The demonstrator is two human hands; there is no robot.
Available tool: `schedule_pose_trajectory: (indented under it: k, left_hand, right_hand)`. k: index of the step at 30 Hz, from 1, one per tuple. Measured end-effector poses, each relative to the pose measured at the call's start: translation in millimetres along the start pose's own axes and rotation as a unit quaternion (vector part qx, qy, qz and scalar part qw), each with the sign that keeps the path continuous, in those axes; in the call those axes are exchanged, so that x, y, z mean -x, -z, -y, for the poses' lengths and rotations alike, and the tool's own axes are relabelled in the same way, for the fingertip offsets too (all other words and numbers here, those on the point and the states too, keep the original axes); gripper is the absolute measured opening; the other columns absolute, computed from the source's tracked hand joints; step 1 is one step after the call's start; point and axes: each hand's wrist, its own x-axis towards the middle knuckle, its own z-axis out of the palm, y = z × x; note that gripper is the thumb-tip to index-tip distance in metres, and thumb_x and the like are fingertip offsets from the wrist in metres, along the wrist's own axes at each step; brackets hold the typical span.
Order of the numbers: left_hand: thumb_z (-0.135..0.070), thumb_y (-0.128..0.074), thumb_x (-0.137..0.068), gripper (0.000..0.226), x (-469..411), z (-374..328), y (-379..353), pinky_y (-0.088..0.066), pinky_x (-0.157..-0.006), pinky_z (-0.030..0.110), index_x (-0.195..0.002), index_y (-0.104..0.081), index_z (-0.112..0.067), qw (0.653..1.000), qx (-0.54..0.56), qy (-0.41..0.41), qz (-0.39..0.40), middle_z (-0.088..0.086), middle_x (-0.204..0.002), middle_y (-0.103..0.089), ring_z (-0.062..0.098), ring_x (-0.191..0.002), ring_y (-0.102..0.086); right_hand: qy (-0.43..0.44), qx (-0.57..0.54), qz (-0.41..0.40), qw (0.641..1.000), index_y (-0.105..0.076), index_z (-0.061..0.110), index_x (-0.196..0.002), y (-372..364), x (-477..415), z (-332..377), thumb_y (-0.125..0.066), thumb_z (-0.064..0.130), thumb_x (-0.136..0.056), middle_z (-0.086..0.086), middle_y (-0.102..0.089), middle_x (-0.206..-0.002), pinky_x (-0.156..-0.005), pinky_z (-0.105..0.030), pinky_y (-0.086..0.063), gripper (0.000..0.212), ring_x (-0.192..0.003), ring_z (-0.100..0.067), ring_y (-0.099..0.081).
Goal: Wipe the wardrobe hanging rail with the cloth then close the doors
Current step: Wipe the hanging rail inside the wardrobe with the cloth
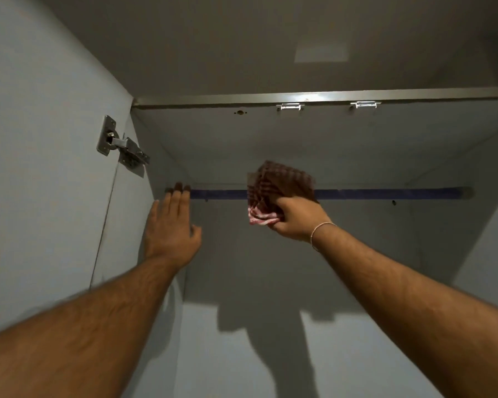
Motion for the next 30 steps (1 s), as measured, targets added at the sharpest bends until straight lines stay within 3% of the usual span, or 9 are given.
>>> schedule_pose_trajectory:
  k: [3, 6, 8, 11, 14, 17, 20, 26, 30]
  left_hand:
    - [-0.040, -0.054, -0.101, 0.096, -2, 14, -9, 0.001, -0.134, 0.041, -0.169, 0.007, -0.010, 1.000, -0.001, 0.016, 0.020, 0.011, -0.180, 0.004, 0.026, -0.166, 0.000]
    - [-0.040, -0.056, -0.099, 0.098, -5, 16, -16, 0.004, -0.132, 0.039, -0.169, 0.006, -0.010, 1.000, -0.007, 0.010, 0.007, 0.011, -0.180, 0.003, 0.025, -0.166, -0.001]
    - [-0.038, -0.058, -0.098, 0.100, -6, 16, -20, 0.003, -0.133, 0.039, -0.168, 0.007, -0.010, 1.000, 0.000, 0.014, -0.005, 0.011, -0.180, 0.001, 0.025, -0.166, -0.002]
    - [-0.032, -0.056, -0.098, 0.098, -11, 15, -24, -0.005, -0.135, 0.042, -0.168, 0.009, -0.010, 1.000, 0.017, 0.016, -0.008, 0.012, -0.180, -0.001, 0.025, -0.166, -0.005]
    - [-0.024, -0.049, -0.097, 0.088, -19, 13, -22, -0.022, -0.133, 0.045, -0.170, -0.002, -0.013, 0.995, 0.088, 0.031, -0.031, 0.011, -0.178, -0.019, 0.027, -0.161, -0.025]
    - [-0.028, -0.040, -0.095, 0.081, -22, 13, -18, -0.037, -0.126, 0.050, -0.170, -0.009, -0.020, 0.980, 0.184, 0.039, -0.062, 0.003, -0.176, -0.024, 0.024, -0.155, -0.034]
    - [-0.033, -0.035, -0.096, 0.080, -24, 15, -18, -0.033, -0.128, 0.051, -0.170, -0.007, -0.027, 0.970, 0.231, 0.027, -0.072, -0.003, -0.179, -0.017, 0.020, -0.159, -0.027]
    - [-0.040, -0.033, -0.096, 0.080, -29, 23, -18, -0.021, -0.131, 0.047, -0.170, -0.003, -0.032, 0.955, 0.290, 0.045, -0.051, 0.001, -0.179, -0.015, 0.022, -0.163, -0.017]
    - [-0.041, -0.032, -0.096, 0.078, -29, 25, -23, -0.025, -0.125, 0.041, -0.170, -0.011, -0.026, 0.958, 0.278, 0.058, -0.038, 0.006, -0.175, -0.025, 0.024, -0.159, -0.027]
  right_hand:
    - [0.036, -0.034, 0.037, 0.998, -0.058, 0.044, -0.118, -19, -13, 1, -0.044, 0.096, -0.078, 0.023, -0.065, -0.110, -0.095, -0.031, -0.048, 0.067, -0.119, -0.012, -0.065]
    - [0.027, -0.096, -0.033, 0.994, -0.050, 0.044, -0.104, -28, -22, 4, -0.034, 0.095, -0.084, 0.030, -0.043, -0.075, -0.077, -0.026, -0.041, 0.057, -0.072, 0.006, -0.047]
    - [0.017, -0.095, -0.073, 0.993, -0.044, 0.042, -0.101, -32, -31, 9, -0.042, 0.080, -0.092, 0.023, -0.051, -0.077, -0.079, -0.033, -0.049, 0.039, -0.067, 0.002, -0.047]
    - [0.031, -0.036, -0.084, 0.995, -0.040, 0.035, -0.135, -34, -50, 18, -0.054, 0.064, -0.097, 0.002, -0.074, -0.108, -0.102, -0.049, -0.047, 0.050, -0.096, -0.026, -0.069]
    - [0.053, 0.032, -0.026, 0.998, -0.038, 0.035, -0.151, -38, -69, 41, -0.043, 0.058, -0.105, -0.001, -0.066, -0.139, -0.107, -0.052, -0.043, 0.052, -0.122, -0.032, -0.064]
    - [0.079, 0.046, -0.013, 0.996, -0.041, 0.034, -0.151, -48, -80, 76, -0.040, 0.058, -0.105, -0.004, -0.060, -0.142, -0.105, -0.051, -0.041, 0.052, -0.125, -0.035, -0.059]
    - [0.082, 0.020, -0.009, 0.996, -0.047, 0.031, -0.144, -59, -97, 121, -0.038, 0.064, -0.098, -0.007, -0.062, -0.134, -0.105, -0.055, -0.043, 0.058, -0.120, -0.038, -0.061]
    - [0.114, 0.030, -0.010, 0.993, -0.053, 0.023, -0.130, -77, -130, 177, -0.070, 0.048, -0.087, -0.008, -0.064, -0.122, -0.099, -0.054, -0.043, 0.053, -0.113, -0.036, -0.063]
    - [0.129, 0.015, -0.040, 0.991, -0.055, 0.021, -0.127, -79, -123, 168, -0.062, 0.051, -0.093, -0.008, -0.067, -0.114, -0.093, -0.049, -0.046, 0.046, -0.104, -0.035, -0.066]
